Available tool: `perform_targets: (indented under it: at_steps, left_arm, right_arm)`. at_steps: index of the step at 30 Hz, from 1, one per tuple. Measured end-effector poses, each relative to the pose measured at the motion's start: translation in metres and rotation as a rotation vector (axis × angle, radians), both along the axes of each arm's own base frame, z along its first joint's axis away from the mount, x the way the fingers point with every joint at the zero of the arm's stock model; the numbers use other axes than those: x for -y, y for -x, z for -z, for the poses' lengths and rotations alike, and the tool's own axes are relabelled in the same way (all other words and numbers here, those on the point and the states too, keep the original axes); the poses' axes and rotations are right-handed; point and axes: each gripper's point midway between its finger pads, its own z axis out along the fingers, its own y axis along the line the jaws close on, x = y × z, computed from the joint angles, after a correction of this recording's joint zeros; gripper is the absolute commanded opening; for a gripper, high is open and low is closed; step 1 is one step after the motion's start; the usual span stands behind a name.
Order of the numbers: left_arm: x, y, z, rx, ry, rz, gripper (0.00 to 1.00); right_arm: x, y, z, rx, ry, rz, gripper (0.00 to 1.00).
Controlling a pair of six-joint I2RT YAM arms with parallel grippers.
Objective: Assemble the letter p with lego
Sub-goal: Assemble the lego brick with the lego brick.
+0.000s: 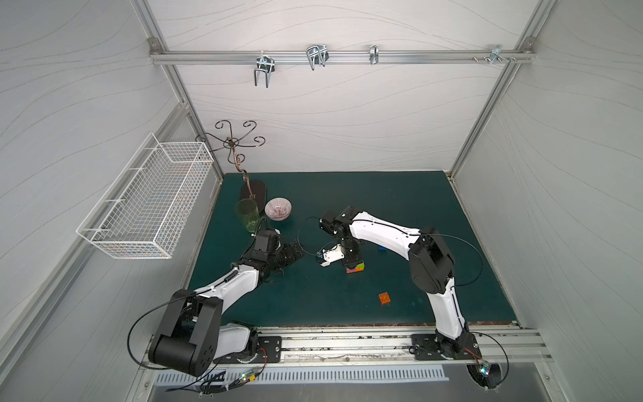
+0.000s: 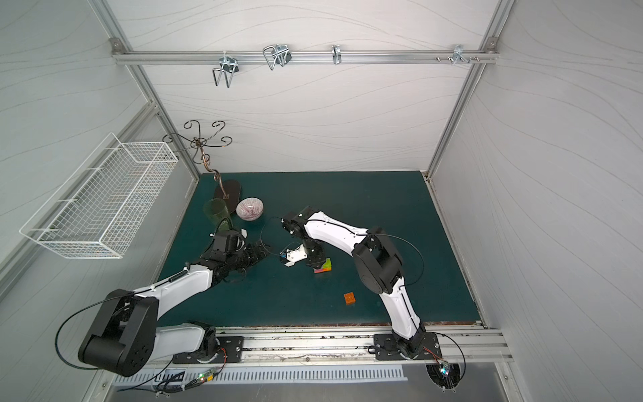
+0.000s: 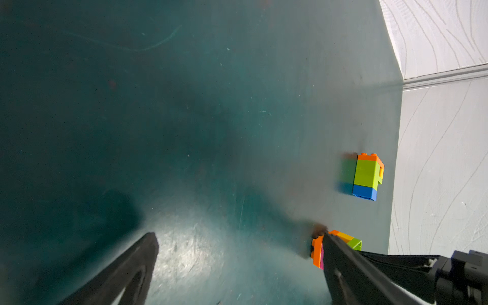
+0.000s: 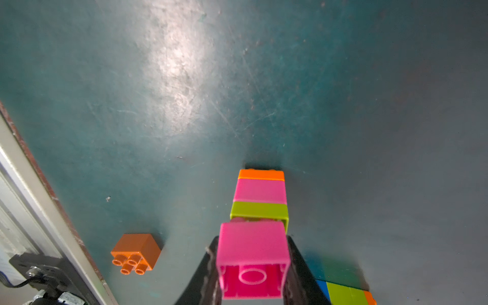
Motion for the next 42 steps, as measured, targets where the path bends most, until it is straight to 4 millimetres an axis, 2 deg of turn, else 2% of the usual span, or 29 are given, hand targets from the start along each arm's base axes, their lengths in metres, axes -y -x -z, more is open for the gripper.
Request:
perform_targets:
  at_steps: [13, 42]
  left_arm:
    - [-0.001, -0.002, -0.007, 0.025, -0.002, -0.005, 0.99]
    - [-0.003, 0.0, -0.008, 0.033, -0.01, -0.01, 0.99]
  right_arm:
    - [0.002, -0.001, 0.001, 0.037, 0.01, 0.025, 0.0]
    - [0.003, -0.01, 0.005, 0.062, 0.05, -0.01, 0.0]
